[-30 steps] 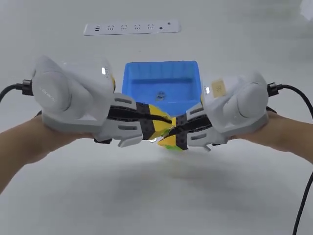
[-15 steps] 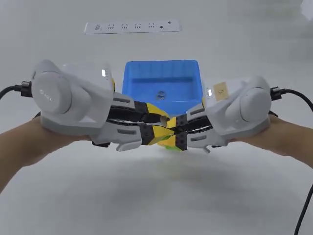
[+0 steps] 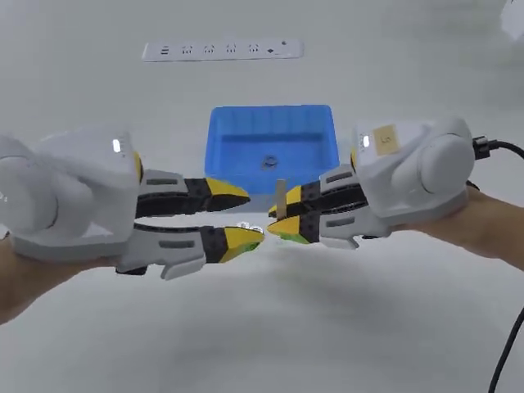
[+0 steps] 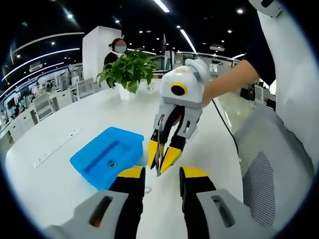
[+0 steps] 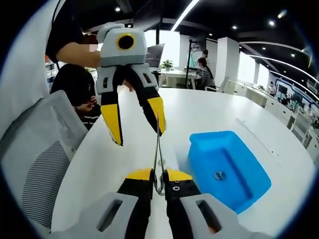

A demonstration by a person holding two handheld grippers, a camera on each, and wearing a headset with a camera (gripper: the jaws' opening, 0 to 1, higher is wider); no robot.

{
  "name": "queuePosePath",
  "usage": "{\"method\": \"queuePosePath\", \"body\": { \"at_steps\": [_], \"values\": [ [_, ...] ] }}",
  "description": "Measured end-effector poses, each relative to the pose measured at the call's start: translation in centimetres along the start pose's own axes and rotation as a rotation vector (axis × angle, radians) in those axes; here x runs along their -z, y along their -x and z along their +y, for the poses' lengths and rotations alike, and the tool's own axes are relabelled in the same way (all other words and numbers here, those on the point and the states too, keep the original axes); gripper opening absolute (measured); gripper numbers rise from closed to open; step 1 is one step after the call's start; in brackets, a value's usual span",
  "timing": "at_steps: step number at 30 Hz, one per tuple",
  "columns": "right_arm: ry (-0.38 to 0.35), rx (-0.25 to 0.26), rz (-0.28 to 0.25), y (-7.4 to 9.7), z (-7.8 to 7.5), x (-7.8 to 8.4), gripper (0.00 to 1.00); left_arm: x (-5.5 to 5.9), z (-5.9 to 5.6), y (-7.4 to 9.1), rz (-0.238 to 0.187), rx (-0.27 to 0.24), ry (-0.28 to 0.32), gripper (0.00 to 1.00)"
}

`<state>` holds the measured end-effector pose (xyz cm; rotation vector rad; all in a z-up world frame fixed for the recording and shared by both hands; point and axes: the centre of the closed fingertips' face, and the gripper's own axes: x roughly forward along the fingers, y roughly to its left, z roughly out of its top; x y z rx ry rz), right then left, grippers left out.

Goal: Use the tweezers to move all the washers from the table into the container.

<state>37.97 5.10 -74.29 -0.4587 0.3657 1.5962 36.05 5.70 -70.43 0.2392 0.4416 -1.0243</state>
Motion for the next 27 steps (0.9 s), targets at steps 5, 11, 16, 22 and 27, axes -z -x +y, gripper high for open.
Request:
{"method": "queuePosePath", "body": {
  "at_steps": [5, 11, 16, 22, 27],
  "values": [
    [0.004, 0.010, -0.005, 0.7, 0.2, -0.8, 0.09, 0.0, 0.5, 1.6, -0.044, -0.056, 0.054, 0.46],
    [0.032, 0.028, -0.035, 1.1, 0.2, -2.7, 0.09, 0.2, 1.2, 3.3, -0.072, -0.127, 0.066, 0.54],
    [0.061, 0.045, -0.059, 1.4, -0.5, -4.4, 0.09, 0.4, 1.6, 4.5, -0.088, -0.163, 0.076, 0.57],
    [0.073, 0.087, -0.069, 2.1, -2.6, -6.1, 0.09, 0.8, 1.2, 5.1, -0.122, -0.156, 0.126, 0.64],
    [0.082, 0.123, -0.061, 2.7, -5.0, -6.7, 0.09, 1.0, 0.5, 5.9, -0.174, -0.151, 0.159, 0.71]
  ]
}}
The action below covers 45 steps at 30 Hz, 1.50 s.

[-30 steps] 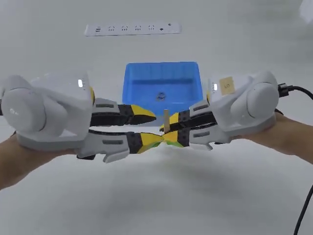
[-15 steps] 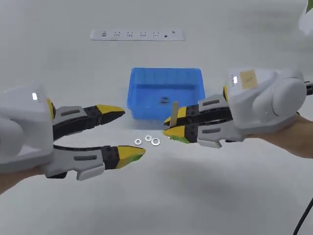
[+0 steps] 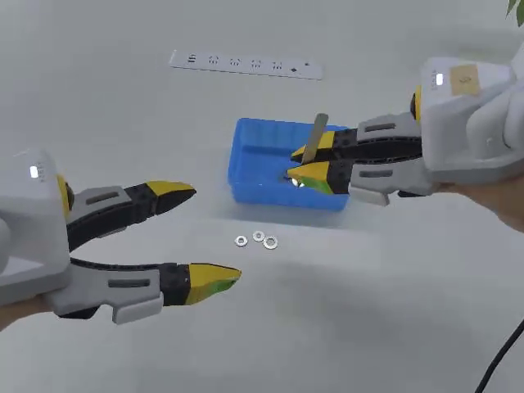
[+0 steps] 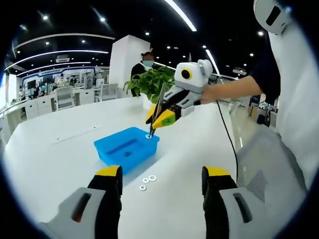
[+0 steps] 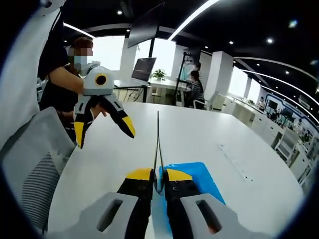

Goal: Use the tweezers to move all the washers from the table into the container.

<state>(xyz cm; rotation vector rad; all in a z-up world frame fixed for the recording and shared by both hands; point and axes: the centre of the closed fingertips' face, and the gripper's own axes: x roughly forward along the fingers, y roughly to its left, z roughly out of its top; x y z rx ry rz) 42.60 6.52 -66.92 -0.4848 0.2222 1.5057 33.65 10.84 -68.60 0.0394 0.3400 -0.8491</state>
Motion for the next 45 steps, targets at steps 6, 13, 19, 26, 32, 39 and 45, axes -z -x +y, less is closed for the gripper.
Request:
{"method": "queuePosePath", "body": {
  "at_steps": [6, 13, 19, 26, 32, 39, 45],
  "values": [
    [0.022, 0.027, 0.030, -0.8, -2.2, 0.9, 0.09, 0.4, -0.4, 0.9, -0.016, 0.011, 0.047, 0.84],
    [0.005, 0.036, 0.088, -2.5, -4.1, 3.8, 0.09, 0.5, 0.5, 1.1, -0.041, -0.030, 0.097, 0.98],
    [-0.026, 0.039, 0.111, -3.3, -4.9, 5.7, 0.09, 0.4, 1.1, 0.8, -0.044, -0.055, 0.093, 1.00],
    [-0.071, 0.037, 0.137, -4.4, -5.6, 7.9, 0.09, 0.0, 0.8, 0.1, -0.032, -0.050, 0.084, 1.00],
    [-0.075, 0.015, 0.157, -5.1, -5.2, 8.6, 0.09, -0.3, 1.3, -0.1, -0.033, -0.065, 0.089, 0.99],
    [-0.084, -0.009, 0.152, -5.6, -4.8, 8.9, 0.10, -1.2, 1.1, 0.3, -0.037, -0.109, 0.045, 0.98],
    [-0.089, -0.015, 0.147, -5.5, -4.9, 9.0, 0.10, -1.2, 1.2, 0.8, -0.020, -0.136, 0.043, 0.98]
  ]
}}
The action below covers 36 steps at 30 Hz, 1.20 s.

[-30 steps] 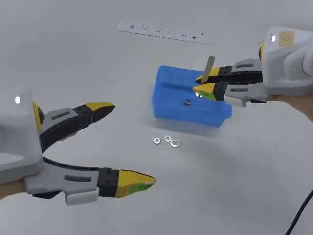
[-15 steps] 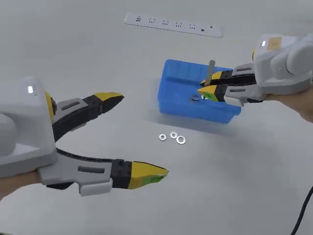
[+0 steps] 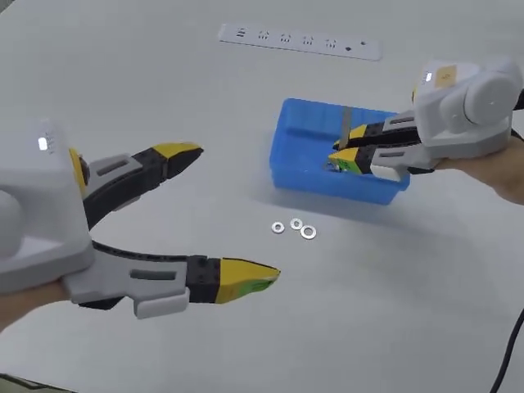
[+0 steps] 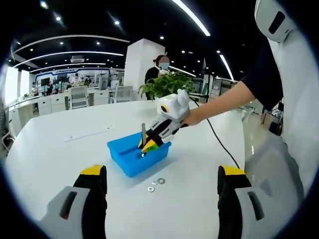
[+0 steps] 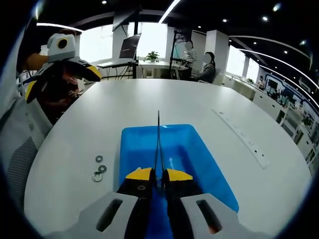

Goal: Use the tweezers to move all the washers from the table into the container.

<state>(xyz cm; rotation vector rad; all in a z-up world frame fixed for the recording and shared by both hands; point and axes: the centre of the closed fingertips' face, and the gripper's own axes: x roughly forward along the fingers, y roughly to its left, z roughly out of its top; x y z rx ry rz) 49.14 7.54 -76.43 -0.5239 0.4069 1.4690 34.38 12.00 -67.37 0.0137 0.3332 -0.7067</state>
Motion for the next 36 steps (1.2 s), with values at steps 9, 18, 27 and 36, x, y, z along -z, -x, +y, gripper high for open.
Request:
{"method": "queuePosePath", "body": {
  "at_steps": [9, 18, 27, 36],
  "values": [
    [0.013, -0.004, -0.014, 0.6, 0.4, -0.2, 0.10, -0.4, -0.5, -0.4, 0.004, -0.001, -0.002, 0.98],
    [0.030, 0.007, -0.039, 1.4, 0.5, -0.8, 0.10, -0.9, -0.8, -0.9, 0.001, 0.012, -0.012, 0.97],
    [-0.009, 0.022, -0.113, 2.2, -0.1, -2.2, 0.08, -2.4, 0.6, -2.1, -0.050, -0.001, 0.012, 0.95],
    [-0.021, 0.012, -0.131, 2.1, 0.3, -2.6, 0.07, -5.6, 2.5, -5.5, -0.171, 0.026, 0.057, 0.87]
  ]
}}
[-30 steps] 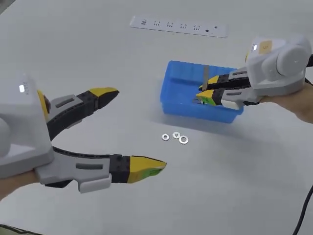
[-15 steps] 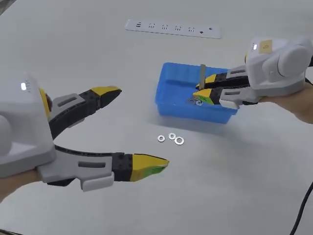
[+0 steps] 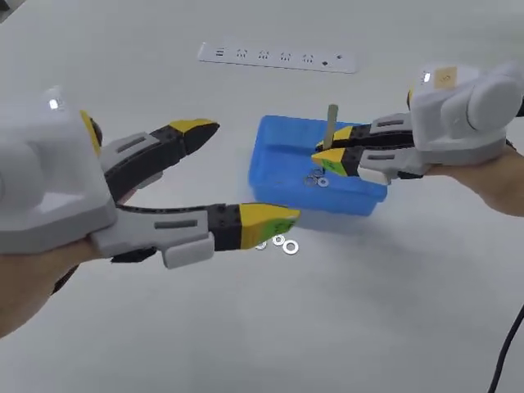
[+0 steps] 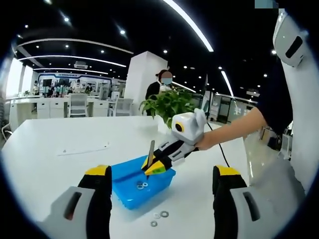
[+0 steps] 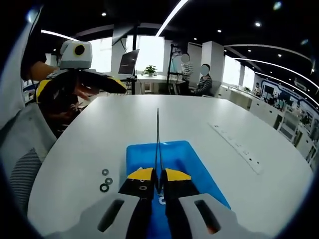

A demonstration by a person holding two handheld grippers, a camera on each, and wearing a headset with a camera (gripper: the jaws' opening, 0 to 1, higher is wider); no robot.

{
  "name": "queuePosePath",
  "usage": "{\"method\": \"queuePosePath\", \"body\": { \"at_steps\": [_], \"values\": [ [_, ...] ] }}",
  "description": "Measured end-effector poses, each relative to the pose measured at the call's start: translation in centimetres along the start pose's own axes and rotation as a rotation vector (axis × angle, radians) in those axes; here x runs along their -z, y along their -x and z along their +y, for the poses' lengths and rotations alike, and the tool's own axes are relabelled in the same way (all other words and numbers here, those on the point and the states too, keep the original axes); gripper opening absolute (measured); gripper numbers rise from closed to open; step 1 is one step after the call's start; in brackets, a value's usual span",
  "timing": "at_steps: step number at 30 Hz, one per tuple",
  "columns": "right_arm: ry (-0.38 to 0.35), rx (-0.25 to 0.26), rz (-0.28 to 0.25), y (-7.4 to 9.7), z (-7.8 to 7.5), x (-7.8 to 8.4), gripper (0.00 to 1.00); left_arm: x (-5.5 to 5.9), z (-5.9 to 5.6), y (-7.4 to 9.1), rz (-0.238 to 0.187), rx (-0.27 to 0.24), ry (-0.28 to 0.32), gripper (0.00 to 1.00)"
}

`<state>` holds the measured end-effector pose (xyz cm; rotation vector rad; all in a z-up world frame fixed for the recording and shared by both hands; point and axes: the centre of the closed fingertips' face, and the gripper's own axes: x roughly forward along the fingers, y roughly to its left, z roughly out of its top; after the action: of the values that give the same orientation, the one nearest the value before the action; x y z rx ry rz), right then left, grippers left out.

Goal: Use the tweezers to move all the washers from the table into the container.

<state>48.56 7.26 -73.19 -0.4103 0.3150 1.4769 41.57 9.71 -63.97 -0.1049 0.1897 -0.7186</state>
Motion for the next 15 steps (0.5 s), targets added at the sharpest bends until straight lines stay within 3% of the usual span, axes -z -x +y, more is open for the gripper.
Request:
{"method": "queuePosePath", "body": {
  "at_steps": [3, 10, 15],
  "values": [
    [0.006, -0.007, 0.003, 0.0, 0.3, 0.1, 0.07, -0.5, 0.6, -1.2, -0.021, 0.015, 0.010, 0.84],
    [0.024, -0.028, 0.010, 0.0, 0.6, 0.1, 0.07, -0.6, 1.6, -4.0, -0.001, 0.047, -0.023, 0.70],
    [0.032, -0.023, 0.006, 0.0, 0.5, -0.1, 0.07, -0.6, 2.5, -6.0, 0.002, 0.040, -0.059, 0.64]
  ]
}}
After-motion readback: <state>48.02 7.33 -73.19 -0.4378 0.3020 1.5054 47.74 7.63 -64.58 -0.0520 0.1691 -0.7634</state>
